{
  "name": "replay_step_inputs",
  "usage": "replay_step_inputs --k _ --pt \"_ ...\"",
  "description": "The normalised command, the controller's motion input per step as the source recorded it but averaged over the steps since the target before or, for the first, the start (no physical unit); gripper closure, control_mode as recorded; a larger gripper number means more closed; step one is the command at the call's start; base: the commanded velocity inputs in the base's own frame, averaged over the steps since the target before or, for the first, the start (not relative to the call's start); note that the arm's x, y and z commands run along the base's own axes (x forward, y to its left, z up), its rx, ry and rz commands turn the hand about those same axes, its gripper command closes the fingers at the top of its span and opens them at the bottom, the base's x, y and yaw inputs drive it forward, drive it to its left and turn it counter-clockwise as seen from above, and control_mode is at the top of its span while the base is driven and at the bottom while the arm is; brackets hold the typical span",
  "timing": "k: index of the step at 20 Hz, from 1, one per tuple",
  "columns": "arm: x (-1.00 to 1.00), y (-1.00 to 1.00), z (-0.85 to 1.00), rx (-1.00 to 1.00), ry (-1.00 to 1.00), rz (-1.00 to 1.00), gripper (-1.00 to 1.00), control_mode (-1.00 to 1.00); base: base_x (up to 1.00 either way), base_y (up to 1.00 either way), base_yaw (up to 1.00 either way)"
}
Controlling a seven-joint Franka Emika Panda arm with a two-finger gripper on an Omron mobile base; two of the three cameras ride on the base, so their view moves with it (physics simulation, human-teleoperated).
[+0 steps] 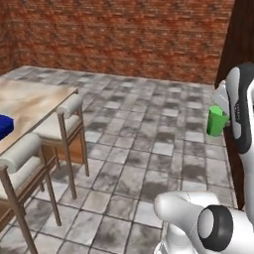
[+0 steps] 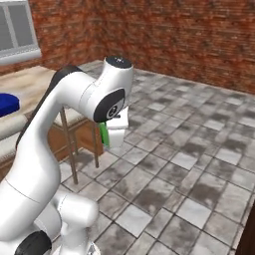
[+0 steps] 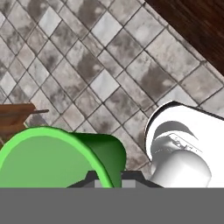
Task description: There is a tray on the dining counter. Grab the cup, mug, and pitcher and place them on the tray. The pitcher may be placed next to the tray if it cannot fit the tray.
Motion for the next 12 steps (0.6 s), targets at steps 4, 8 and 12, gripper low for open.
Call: replay_step_inputs --k 4,8,12 --pt "0.00 0.00 0.00 0.00 0.00 0.00 1.00 1.00 0.97 -0.19 0.57" --pt "0.00 0.00 0.00 0.00 0.00 0.00 1.00 1.00 0.51 -0.12 0.62" --pt "0.00 0.00 0.00 0.00 0.00 0.00 1.00 1.00 0.34 -0.14 0.70"
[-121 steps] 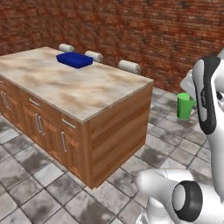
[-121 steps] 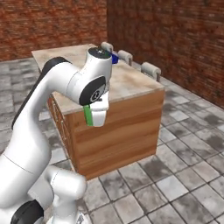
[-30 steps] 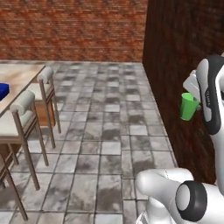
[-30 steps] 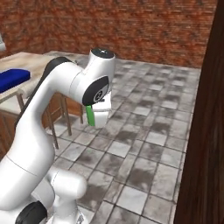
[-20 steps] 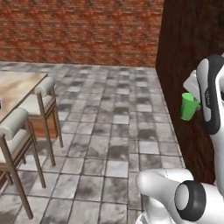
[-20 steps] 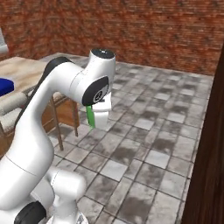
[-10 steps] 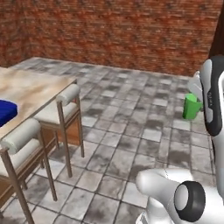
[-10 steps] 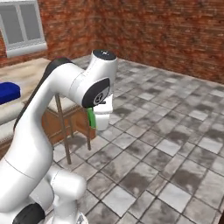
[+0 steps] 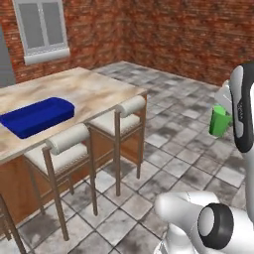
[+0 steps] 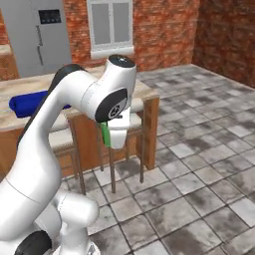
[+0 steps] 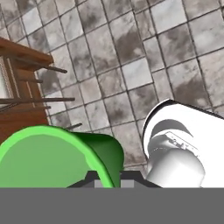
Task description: There is a tray on the dining counter. Grab the cup, mug, and pitcher and place them on the tray. The pitcher may be placed next to the tray if it cannot fit the tray.
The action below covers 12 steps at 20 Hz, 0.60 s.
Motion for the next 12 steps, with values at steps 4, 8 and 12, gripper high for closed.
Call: replay_step_inputs --k 4,8,12 --pt "0.00 0.00 0.00 0.00 0.00 0.00 1.00 1.00 0.35 -0.08 0.73" --pt "0.00 0.00 0.00 0.00 0.00 0.00 1.00 1.00 0.46 -0.01 0.74" --pt "0.00 0.00 0.00 0.00 0.00 0.00 1.00 1.00 0.65 -0.36 0.68"
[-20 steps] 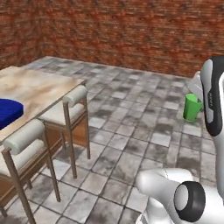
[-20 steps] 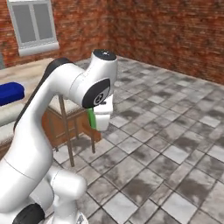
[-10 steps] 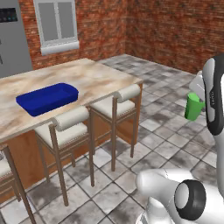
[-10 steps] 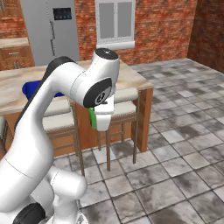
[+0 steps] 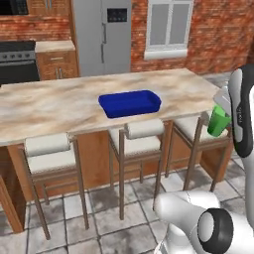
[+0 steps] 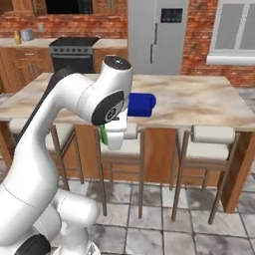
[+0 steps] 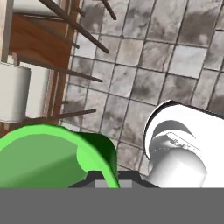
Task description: There is a tray on the dining counter. Grab the cup, mug, and pitcher and place them on the tray. The pitcher may be placed next to the tray if it cannot fit the tray.
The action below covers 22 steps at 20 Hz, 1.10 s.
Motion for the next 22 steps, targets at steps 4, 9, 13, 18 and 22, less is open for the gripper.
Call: replay_step_inputs --k 4,9,13,18,22 --pt "0.00 0.00 0.00 0.00 0.00 0.00 1.00 1.00 0.48 -0.67 0.57" --pt "0.00 0.00 0.00 0.00 0.00 0.00 1.00 1.00 0.53 -0.70 0.51" --pt "0.00 0.00 0.00 0.00 0.00 0.00 1.00 1.00 0.29 -0.29 0.24" --pt "0.00 0.00 0.00 0.00 0.00 0.00 1.00 1.00 0.49 0.01 0.03" --pt "0.00 0.00 0.00 0.00 0.00 0.00 1.00 1.00 0.56 0.31 -0.02"
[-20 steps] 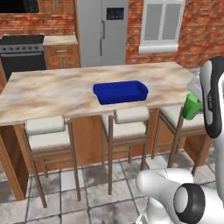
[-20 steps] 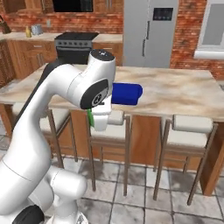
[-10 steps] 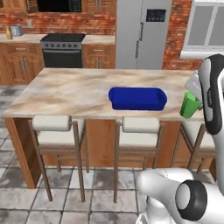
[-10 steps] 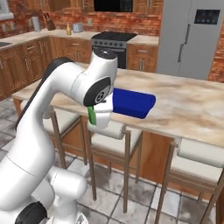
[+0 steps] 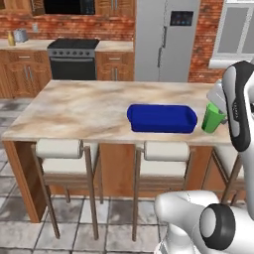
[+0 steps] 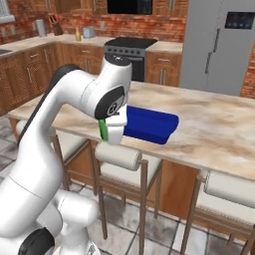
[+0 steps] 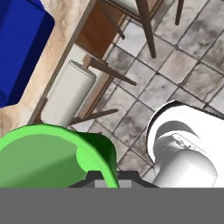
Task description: There is a tray on the dining counter. Grab the cup, mug, and pitcher and place them on the tray. The pitcher may be placed next to the tray if it cannot fit the tray.
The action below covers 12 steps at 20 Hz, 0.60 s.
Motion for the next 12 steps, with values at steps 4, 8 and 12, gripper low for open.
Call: replay_step_inputs --k 4,8,12 --pt "0.00 0.00 0.00 0.00 0.00 0.00 1.00 1.00 0.48 0.65 -0.18" --pt "0.00 0.00 0.00 0.00 0.00 0.00 1.00 1.00 0.41 0.53 -0.21" --pt "0.00 0.00 0.00 0.00 0.00 0.00 1.00 1.00 0.54 0.07 -0.08"
